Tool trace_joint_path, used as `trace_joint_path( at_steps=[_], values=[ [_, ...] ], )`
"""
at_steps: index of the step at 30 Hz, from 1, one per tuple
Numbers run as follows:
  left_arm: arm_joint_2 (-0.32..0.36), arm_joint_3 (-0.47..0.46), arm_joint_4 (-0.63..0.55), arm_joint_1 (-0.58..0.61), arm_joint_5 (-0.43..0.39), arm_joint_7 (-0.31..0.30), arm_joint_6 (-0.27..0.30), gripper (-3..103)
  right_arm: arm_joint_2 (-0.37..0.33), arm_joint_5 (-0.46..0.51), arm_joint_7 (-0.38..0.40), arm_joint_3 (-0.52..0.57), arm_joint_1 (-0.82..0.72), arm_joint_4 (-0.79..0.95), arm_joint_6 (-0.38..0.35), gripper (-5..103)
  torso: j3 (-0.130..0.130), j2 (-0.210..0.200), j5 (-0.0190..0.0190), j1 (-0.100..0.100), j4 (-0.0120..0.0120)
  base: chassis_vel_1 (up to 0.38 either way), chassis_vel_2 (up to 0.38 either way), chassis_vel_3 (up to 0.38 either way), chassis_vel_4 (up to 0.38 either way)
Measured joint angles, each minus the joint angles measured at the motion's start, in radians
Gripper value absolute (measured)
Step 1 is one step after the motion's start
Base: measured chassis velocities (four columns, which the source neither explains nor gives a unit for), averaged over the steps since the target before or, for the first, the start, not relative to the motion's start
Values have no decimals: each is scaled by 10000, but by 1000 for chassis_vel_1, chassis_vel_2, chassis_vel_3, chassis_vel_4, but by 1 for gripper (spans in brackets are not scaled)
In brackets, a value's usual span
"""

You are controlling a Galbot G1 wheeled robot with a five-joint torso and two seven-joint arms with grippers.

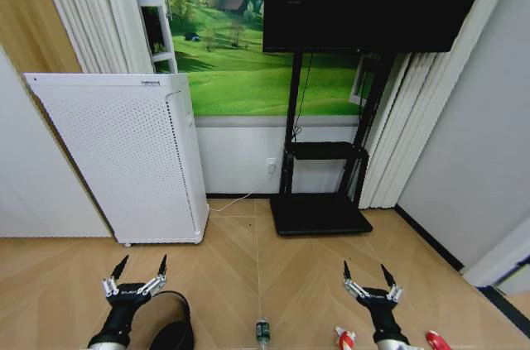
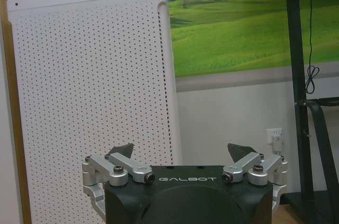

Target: Pick up the trash bin and place the garbage on the floor into it.

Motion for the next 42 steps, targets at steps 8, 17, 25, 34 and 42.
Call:
trace_joint_path(
  at_steps=[8, 17, 25, 34, 42],
  values=[
    [-9, -53, 77, 82, -123, -19, -17, 100, 0, -16, 1, -57, 19, -41, 12, 100, -216, -297, 0, -78, 1, 0, 0, 0, 0],
    [-18, -35, 113, 103, -215, -45, -23, 100, 0, -13, 3, -18, 8, -28, 17, 100, -510, -681, 0, -167, 1, 0, 0, 0, 0],
    [-8, -47, 116, 106, -248, -60, -20, 100, 0, -16, 3, -28, 12, -41, 22, 100, -723, -974, 0, -251, 1, 0, 0, 0, 0],
    [-22, -42, 148, 95, -255, -70, -19, 100, 0, -21, 3, -20, 18, -49, 24, 100, -1074, -1391, 0, -316, 1, 0, 0, 0, 0],
    [-12, -60, 156, 99, -311, -71, -18, 100, 0, -24, 4, -14, 18, -53, 29, 100, -1320, -1675, 0, -354, 1, 0, 0, 0, 0]
  ],
)
